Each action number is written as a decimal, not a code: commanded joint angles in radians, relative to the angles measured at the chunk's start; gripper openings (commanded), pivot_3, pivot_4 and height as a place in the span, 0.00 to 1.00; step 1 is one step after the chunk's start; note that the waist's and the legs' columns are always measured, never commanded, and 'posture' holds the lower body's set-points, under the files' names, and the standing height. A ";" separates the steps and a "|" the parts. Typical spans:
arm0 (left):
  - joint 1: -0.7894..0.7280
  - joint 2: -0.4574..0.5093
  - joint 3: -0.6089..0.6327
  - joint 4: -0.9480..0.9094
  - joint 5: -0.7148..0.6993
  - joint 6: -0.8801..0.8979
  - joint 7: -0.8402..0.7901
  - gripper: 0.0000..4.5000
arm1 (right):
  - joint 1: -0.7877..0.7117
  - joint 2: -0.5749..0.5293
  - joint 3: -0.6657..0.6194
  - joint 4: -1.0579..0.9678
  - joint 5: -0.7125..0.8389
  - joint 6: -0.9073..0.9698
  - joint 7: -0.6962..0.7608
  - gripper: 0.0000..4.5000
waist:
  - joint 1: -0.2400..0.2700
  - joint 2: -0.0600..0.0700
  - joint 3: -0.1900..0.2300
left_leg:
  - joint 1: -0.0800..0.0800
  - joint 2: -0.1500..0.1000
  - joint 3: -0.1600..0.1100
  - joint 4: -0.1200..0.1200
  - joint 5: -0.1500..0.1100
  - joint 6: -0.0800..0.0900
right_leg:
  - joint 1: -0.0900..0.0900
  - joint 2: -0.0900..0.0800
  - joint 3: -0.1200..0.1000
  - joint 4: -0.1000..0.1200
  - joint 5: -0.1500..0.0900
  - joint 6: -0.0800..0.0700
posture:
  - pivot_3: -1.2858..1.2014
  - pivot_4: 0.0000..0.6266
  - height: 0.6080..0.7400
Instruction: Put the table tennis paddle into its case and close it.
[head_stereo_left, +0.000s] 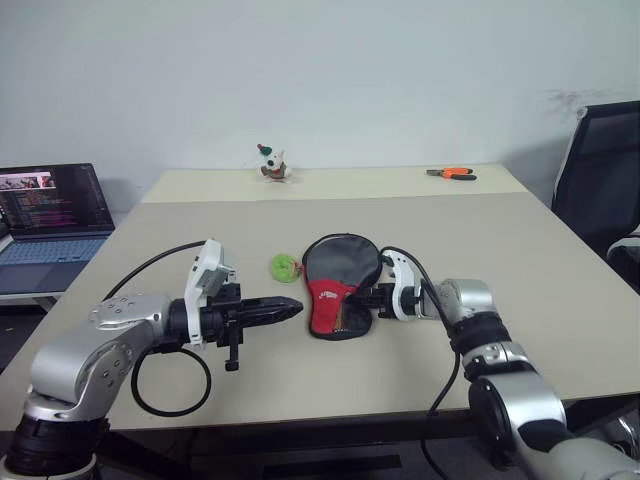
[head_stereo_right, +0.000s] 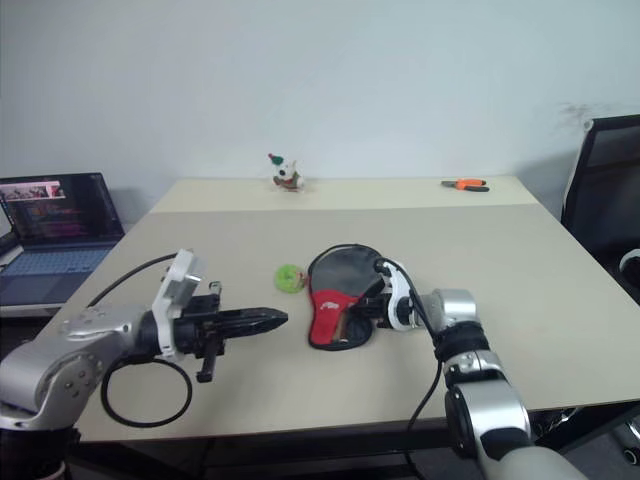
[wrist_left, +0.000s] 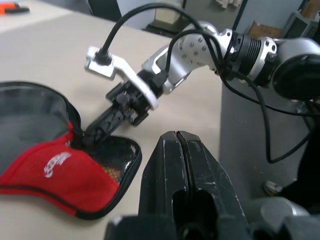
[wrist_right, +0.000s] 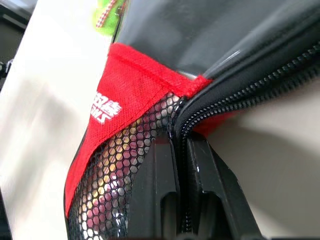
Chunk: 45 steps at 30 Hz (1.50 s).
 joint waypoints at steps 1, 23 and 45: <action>0.047 0.031 0.039 -0.079 -0.042 0.001 -0.015 0.00 | 0.125 -0.015 0.019 -0.270 0.063 0.201 -0.042 0.01 | 0.006 0.000 0.000 | 0.000 0.000 0.000 0.000 0.000 0.000 | 0.000 0.000 0.000 0.000 0.000 0.000 | 0.52 0.24 1.00; 0.084 0.068 -0.023 -0.090 -0.016 -0.056 -0.043 0.00 | 0.472 0.045 -0.148 -0.795 0.324 0.509 -0.312 0.01 | 0.020 0.000 0.000 | -0.001 -0.002 -0.003 0.000 0.000 0.000 | 0.001 -0.001 -0.004 0.000 -0.001 0.000 | 0.52 0.24 1.00; 0.088 0.057 0.040 0.004 0.076 -0.138 0.040 0.00 | 0.488 -0.440 0.066 -0.953 0.464 0.138 0.043 0.99 | 0.034 0.000 0.000 | -0.001 -0.002 -0.005 0.000 0.000 0.001 | 0.004 -0.001 -0.006 -0.005 -0.004 0.006 | 0.52 0.24 1.00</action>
